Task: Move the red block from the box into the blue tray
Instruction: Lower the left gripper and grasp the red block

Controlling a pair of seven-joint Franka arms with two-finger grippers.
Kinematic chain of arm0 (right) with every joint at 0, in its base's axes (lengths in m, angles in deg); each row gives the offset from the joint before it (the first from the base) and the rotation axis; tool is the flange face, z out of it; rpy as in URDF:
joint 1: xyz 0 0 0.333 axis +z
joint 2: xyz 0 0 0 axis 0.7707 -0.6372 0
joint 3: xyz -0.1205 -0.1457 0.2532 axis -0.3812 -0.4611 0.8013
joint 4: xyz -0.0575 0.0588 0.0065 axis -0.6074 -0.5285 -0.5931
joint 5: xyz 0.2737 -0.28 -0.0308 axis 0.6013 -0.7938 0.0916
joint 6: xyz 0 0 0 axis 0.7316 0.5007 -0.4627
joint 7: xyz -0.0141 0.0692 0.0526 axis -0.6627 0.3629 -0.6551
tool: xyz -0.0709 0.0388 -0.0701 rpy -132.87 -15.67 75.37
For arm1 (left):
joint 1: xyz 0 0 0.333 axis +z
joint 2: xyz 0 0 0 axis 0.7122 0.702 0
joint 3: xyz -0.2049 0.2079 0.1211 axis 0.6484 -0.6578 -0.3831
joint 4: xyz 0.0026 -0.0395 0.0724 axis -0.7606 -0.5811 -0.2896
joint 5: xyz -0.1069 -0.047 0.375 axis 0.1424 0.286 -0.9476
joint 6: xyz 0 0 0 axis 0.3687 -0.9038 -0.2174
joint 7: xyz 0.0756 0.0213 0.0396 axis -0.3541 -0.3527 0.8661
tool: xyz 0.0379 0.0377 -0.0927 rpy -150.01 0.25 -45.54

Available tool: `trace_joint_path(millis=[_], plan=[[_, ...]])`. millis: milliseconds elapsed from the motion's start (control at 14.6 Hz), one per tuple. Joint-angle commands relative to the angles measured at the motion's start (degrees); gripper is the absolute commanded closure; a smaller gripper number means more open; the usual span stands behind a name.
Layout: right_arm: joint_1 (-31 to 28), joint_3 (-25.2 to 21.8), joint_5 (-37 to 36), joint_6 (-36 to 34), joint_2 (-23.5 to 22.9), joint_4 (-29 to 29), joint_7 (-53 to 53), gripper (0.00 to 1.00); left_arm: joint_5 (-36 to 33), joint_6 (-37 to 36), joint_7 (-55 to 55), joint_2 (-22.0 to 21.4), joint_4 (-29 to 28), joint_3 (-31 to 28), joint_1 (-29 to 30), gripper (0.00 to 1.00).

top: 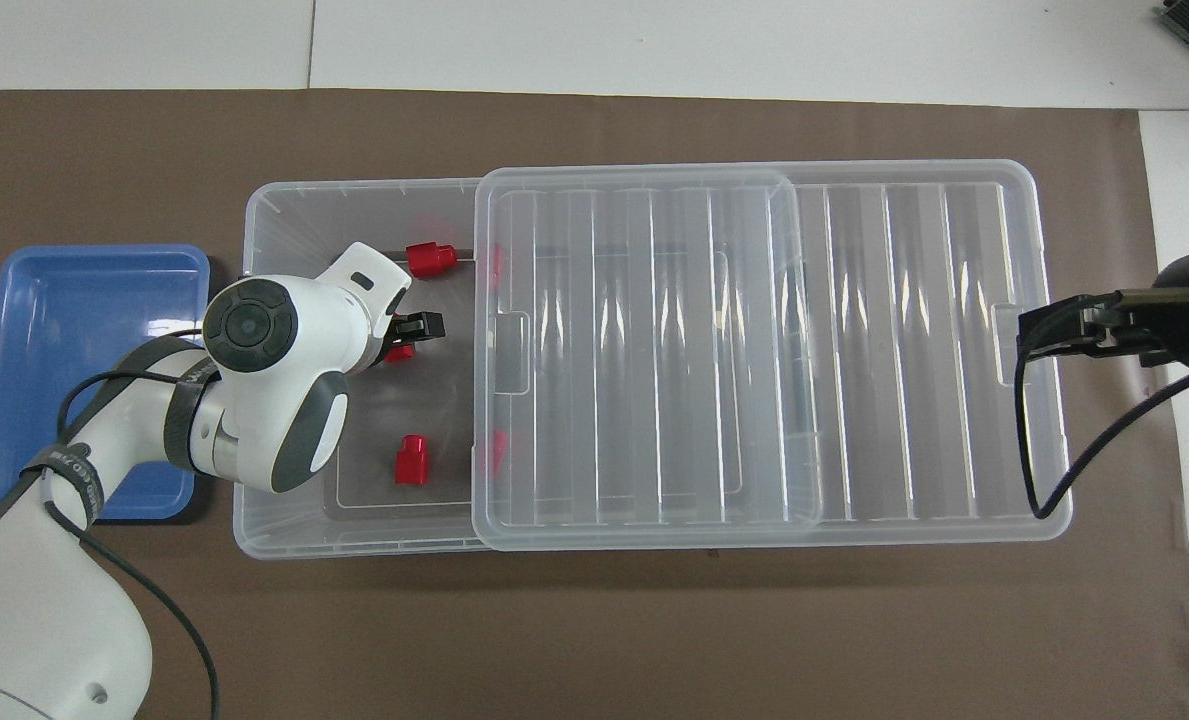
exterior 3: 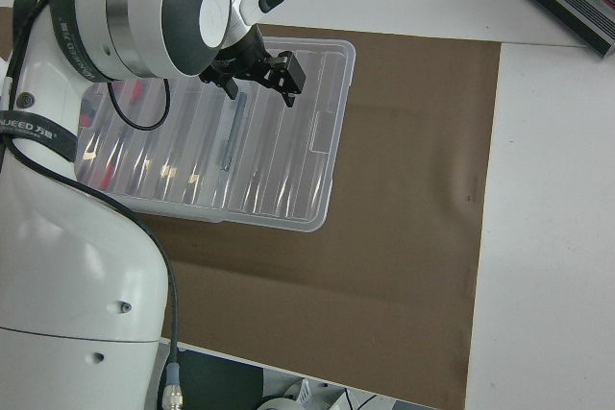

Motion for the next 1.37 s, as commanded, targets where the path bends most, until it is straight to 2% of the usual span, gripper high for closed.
trace_joint_path(millis=[0,137,205,274,411,685,890,1301], plan=[[-0.4,0.3,-0.2,-0.2,-0.8,-1.0,1.5,0.00,-1.3,1.8,0.8,-0.3,-1.3,0.1,0.5,0.24],[-0.8,0.3,-0.2,0.2,-0.2,0.4,1.3,0.00,-1.3,1.7,0.8,-0.3,-1.2,0.1,0.5,0.57],[-0.6,0.3,-0.2,1.3,-0.1,0.6,1.6,0.00,-1.3,1.6,0.7,-0.3,-1.2,0.0,0.5,0.69],[-0.6,0.3,-0.2,1.6,0.0,0.9,1.6,0.00,-1.3,1.5,0.6,-0.3,-1.2,0.1,0.5,0.81],[-0.7,0.3,-0.2,1.4,0.2,1.3,1.5,0.00,-1.3,1.4,0.5,-0.3,-1.0,0.0,0.5,0.98],[-0.8,0.3,-0.2,1.4,0.3,1.5,1.2,0.00,-1.2,-0.7,0.5,-0.4,0.2,-0.1,0.5,1.00],[-0.9,0.2,-0.2,1.0,0.5,1.9,1.1,0.00,-1.3,-10.2,0.5,-1.1,5.3,-0.1,0.3,1.00],[-2.2,-0.1,-0.2,3.6,1.2,4.1,1.3,0.00,-1.3,-22.5,0.6,-7.0,7.9,-0.1,0.3,1.00]])
